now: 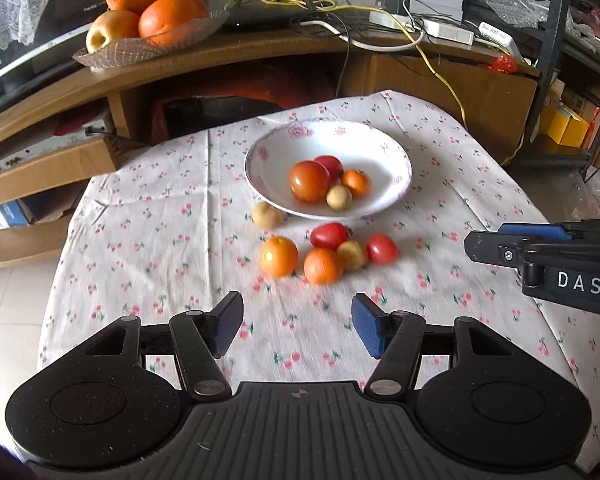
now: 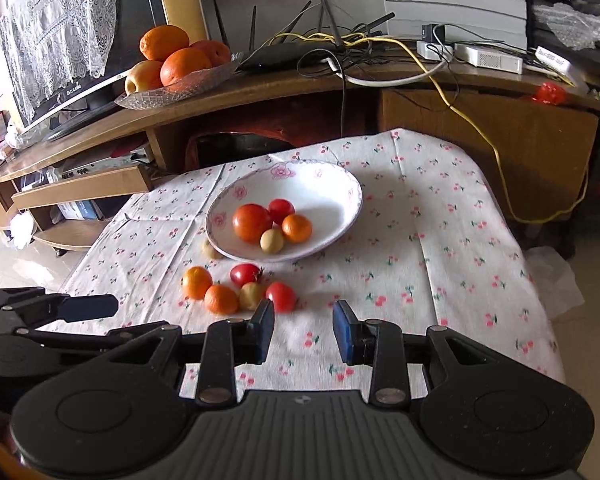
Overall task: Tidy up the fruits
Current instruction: 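Withdraw both tools from the bowl toward the remaining fruits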
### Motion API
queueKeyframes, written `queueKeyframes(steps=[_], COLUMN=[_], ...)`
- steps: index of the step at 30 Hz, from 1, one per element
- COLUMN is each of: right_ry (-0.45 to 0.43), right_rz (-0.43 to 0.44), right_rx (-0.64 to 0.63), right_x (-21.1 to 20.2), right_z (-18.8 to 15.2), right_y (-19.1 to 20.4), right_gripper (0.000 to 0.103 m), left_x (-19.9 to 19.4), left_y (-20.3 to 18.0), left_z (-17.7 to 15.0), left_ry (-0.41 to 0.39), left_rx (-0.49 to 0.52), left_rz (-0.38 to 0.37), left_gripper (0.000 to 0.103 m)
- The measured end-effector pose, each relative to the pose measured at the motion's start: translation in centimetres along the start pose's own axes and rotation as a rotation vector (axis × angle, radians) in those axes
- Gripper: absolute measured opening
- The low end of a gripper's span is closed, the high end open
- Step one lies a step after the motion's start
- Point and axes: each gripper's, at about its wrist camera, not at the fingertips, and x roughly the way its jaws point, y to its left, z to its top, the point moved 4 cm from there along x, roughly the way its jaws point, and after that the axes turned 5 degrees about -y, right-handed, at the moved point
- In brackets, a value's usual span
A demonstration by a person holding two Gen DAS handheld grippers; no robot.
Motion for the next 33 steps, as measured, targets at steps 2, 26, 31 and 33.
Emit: queueKeyframes(steps=[2, 26, 31, 33], right_ry=[0.008, 0.106, 0.123, 0.130], right_rz=[-0.004, 0.013, 0.025, 0.027], right_rx=[0.000, -0.071, -0.108, -0.122], right_x=[-0.2, 2.7, 4.3, 5.1], right_z=[-0.4, -1.2, -0.9, -0.7], right_y=[0.0, 1.0, 1.2, 1.3], right_gripper=[0.033, 0.033, 0.033, 0.033], left_x=[-0.2, 0.3, 1.2, 1.6], left_y=[-0.2, 0.0, 0.4, 0.6], left_z=[-0.4, -1.7, -1.1, -0.9], left_ry=[0.004, 0.045, 0.052, 0.058], left_rx=[0.009, -0.003, -0.023, -0.028], left_rz=[-0.001, -0.019, -0.021, -0.022], left_gripper=[0.068, 0.069, 0.069, 0.069])
